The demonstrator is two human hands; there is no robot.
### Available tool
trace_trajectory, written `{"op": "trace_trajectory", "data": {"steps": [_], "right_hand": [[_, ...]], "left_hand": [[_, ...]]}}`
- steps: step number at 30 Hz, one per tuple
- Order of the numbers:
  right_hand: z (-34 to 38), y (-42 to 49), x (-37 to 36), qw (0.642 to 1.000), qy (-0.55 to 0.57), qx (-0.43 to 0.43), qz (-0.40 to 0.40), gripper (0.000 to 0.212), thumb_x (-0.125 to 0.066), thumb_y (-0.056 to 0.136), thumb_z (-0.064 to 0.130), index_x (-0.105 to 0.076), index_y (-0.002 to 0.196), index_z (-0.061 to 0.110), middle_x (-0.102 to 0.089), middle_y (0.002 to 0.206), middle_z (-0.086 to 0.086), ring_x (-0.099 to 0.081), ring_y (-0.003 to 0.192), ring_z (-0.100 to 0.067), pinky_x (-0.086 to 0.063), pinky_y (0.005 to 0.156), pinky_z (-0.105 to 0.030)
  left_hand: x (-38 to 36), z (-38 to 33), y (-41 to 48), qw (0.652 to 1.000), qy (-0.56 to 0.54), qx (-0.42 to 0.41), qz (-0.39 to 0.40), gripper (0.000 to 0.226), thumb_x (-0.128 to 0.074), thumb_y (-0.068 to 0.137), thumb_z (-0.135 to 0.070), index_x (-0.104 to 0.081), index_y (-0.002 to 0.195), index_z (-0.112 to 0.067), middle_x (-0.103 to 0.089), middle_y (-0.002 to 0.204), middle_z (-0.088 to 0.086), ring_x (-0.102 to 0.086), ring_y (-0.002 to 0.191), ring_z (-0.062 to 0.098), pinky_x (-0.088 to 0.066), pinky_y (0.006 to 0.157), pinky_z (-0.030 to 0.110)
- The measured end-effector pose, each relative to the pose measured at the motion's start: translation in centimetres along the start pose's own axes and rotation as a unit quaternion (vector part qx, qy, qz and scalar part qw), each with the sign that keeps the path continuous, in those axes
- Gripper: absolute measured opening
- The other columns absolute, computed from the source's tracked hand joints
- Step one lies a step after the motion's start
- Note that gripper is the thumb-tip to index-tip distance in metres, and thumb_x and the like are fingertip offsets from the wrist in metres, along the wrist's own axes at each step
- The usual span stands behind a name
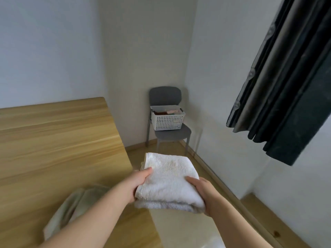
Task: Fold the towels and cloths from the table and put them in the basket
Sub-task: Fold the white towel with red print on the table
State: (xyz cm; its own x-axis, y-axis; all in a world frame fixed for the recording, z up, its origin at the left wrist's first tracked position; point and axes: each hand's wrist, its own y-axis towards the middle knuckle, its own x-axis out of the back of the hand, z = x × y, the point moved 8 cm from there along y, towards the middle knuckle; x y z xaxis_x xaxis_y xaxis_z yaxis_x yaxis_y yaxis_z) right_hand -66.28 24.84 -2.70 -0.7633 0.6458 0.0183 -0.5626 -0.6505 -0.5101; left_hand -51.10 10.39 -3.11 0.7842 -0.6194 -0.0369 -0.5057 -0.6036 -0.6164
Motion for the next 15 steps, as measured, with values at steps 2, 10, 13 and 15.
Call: {"op": "trace_trajectory", "data": {"steps": [2,10,13,15], "right_hand": [[0.7,1.7,5.8,1.000,0.013,-0.009,-0.003,0.018,-0.059,0.091,0.023,-0.058,0.103,0.010,-0.070,0.097,-0.013,-0.068,0.081,-0.026,-0.052,0.062,-0.030],[3.5,8.9,19.2,0.996,0.048,-0.071,0.012,0.026,-0.059,0.088,0.020,-0.056,0.113,0.011,-0.070,0.100,-0.015,-0.067,0.074,-0.028,-0.053,0.056,-0.031],[5.2,12.4,20.4,0.996,0.052,-0.070,0.012,0.025,-0.058,0.090,0.017,-0.055,0.113,0.007,-0.069,0.098,-0.017,-0.067,0.070,-0.028,-0.052,0.052,-0.029],[6.8,15.3,20.8,0.998,0.040,-0.057,0.005,0.023,-0.056,0.091,0.013,-0.055,0.112,0.003,-0.068,0.093,-0.018,-0.066,0.066,-0.026,-0.051,0.046,-0.026]], "left_hand": [[-5.9,-1.0,2.0,1.000,-0.002,0.000,0.007,0.024,-0.054,0.094,-0.026,-0.063,0.093,-0.003,-0.070,0.067,0.010,-0.066,0.056,0.021,-0.051,0.053,0.025],[-19.3,-4.3,10.5,0.998,0.004,0.057,0.025,0.054,-0.064,0.082,-0.046,-0.058,0.121,-0.009,-0.065,0.115,0.014,-0.065,0.095,0.030,-0.053,0.088,0.039],[-20.3,-5.6,14.0,0.997,0.011,0.072,0.024,0.082,-0.079,0.049,-0.053,-0.059,0.120,-0.017,-0.061,0.123,0.010,-0.059,0.109,0.029,-0.047,0.098,0.042],[-20.7,-6.8,16.9,0.996,0.007,0.078,0.029,0.091,-0.084,0.037,-0.052,-0.060,0.118,-0.018,-0.060,0.124,0.009,-0.058,0.112,0.029,-0.045,0.100,0.043]]}}
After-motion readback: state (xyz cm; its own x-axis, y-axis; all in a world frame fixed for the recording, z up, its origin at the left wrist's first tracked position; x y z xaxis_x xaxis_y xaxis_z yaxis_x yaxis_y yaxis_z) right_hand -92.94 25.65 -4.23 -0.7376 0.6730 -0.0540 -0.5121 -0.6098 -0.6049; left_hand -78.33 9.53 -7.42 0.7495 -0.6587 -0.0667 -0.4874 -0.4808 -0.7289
